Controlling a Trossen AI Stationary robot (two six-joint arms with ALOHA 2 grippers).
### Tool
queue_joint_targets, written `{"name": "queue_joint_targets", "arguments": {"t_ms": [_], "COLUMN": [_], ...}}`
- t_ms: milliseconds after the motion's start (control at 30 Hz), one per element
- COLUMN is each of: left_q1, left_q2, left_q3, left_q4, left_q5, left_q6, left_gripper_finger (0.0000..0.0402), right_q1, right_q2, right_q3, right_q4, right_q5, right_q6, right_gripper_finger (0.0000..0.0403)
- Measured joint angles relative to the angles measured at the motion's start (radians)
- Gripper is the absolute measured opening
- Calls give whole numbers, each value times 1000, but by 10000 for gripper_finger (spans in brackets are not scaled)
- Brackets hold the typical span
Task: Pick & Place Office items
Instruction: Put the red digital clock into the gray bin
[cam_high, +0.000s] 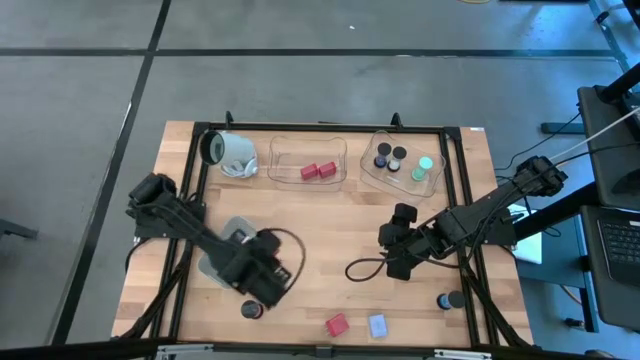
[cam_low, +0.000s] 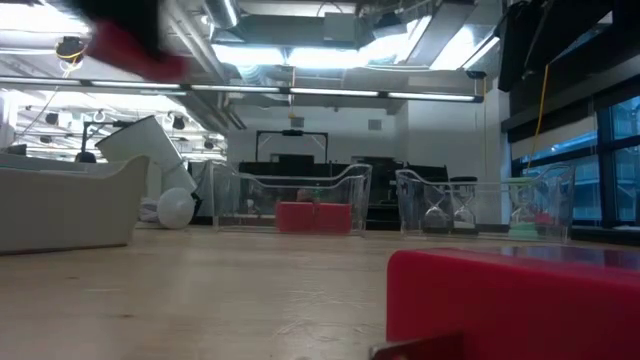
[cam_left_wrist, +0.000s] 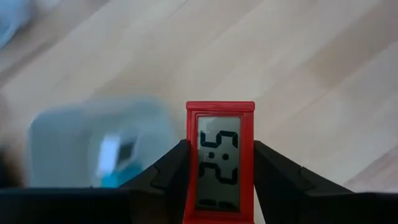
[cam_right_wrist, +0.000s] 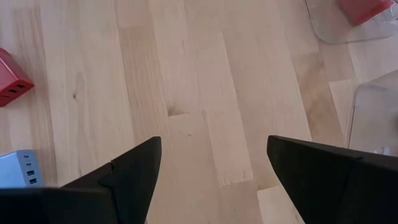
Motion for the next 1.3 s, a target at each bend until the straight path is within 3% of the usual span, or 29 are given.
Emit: {"name": "queue_joint_targets", "arguments": {"t_ms": [133, 367, 633, 867, 1300], "left_q1": [-77, -165, -158, -132, -95], "left_q2": [5, 75, 127, 107, 56], "left_q3": [0, 0, -14, -151, -281], "left_q4": [-114, -207, -203, -161, -17], "left_q5": [78, 236, 287, 396, 423], "left_q6": [-167, -281, -195, -176, -51], "left_gripper_finger": [144, 145, 145, 142, 141], "right_q1": [0, 0, 0, 0, 0], "right_q2": [0, 0, 0, 0, 0], "right_q3": [0, 0, 0, 0, 0], "right_q4": [2, 2, 2, 3, 3], "right_q5": [0, 5, 24, 13, 8], "right_q6": [4, 22, 48, 48, 47], "right_gripper_finger": [295, 295, 295, 295, 295]}}
